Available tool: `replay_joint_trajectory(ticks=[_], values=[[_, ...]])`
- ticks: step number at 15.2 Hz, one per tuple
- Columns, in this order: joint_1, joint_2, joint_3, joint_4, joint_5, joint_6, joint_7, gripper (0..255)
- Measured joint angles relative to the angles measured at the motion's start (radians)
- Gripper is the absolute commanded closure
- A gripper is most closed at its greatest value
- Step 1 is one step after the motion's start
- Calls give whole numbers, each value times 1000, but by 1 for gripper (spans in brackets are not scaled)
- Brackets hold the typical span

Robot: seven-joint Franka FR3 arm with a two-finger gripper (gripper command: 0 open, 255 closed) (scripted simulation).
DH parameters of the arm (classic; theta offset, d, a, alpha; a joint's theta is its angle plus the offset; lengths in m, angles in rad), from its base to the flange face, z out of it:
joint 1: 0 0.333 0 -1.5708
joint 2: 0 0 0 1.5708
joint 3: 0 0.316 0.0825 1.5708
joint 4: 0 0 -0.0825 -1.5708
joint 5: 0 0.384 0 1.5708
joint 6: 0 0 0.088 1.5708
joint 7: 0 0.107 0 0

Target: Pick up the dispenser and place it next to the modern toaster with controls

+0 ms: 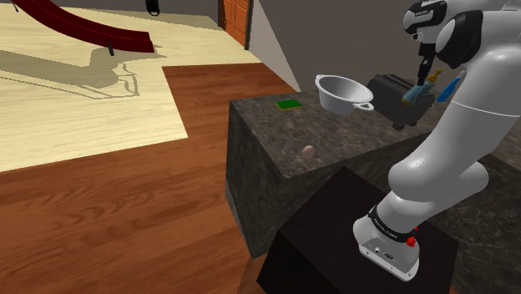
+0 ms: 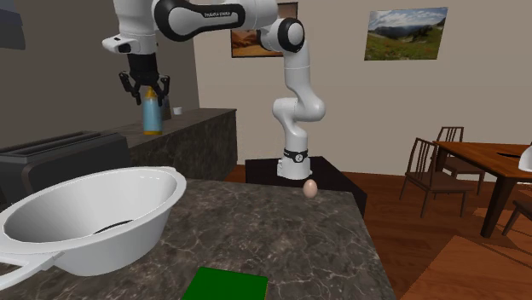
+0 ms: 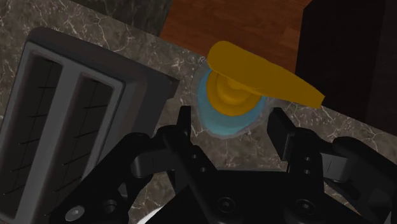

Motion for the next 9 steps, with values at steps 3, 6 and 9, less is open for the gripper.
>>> replay_joint_trajectory(ticks=[3, 6, 9], values=[[-2, 7, 1, -29, 2, 34, 7, 255], [2, 0, 2, -76, -3, 73, 21, 255], [3, 3, 3, -113, -4, 111, 32, 255]])
